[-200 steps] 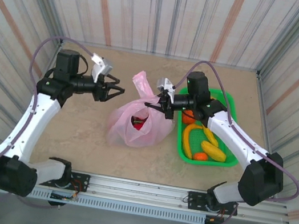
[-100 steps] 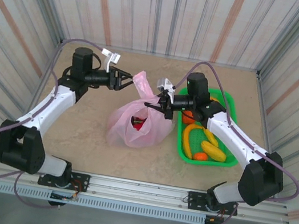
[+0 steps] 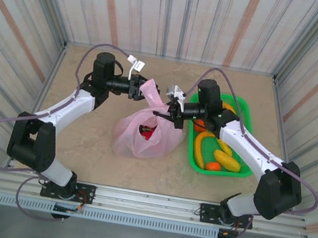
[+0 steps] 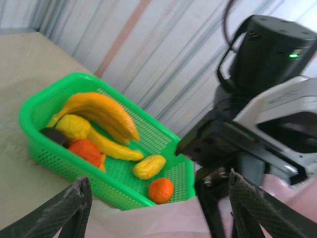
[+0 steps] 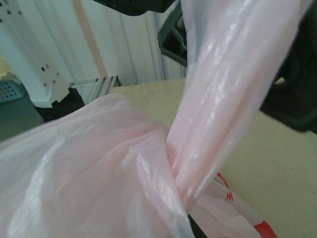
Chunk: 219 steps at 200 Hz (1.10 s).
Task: Place the fake fruits into the plastic bag and tie a complex knot
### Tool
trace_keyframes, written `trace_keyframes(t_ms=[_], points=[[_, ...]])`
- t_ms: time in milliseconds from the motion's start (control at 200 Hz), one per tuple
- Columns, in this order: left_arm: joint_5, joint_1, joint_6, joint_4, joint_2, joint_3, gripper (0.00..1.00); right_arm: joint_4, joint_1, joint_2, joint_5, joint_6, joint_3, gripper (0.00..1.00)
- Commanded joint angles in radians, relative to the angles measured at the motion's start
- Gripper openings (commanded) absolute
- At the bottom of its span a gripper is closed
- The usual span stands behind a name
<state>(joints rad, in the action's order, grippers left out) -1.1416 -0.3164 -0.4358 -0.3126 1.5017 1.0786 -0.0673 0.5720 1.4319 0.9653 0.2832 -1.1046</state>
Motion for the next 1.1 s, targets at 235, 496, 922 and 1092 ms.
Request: trace_keyframes(t_ms=[235, 496, 922, 1092], points=[[-0.130, -0.025, 0.289, 0.251, -0.141, 0.056, 0.74, -0.026, -0.012, -0.045, -0.052, 0.007, -0.010, 0.00], [-0.044, -0.036, 0.549, 0.596, -0.195, 0.119, 0.74, -0.042, -0.015, -0.041, -0.086, 0.022, -0.056, 0.00], [0.129, -0.080, 0.656, 0.821, -0.153, 0.165, 0.73, -0.014, -0.014, -0.054, -0.155, 0.051, -0.077, 0.00], [0.159, -0.089, 0.656, 0.828, -0.144, 0.147, 0.73, 0.013, -0.012, -0.050, -0.155, 0.051, -0.082, 0.00]])
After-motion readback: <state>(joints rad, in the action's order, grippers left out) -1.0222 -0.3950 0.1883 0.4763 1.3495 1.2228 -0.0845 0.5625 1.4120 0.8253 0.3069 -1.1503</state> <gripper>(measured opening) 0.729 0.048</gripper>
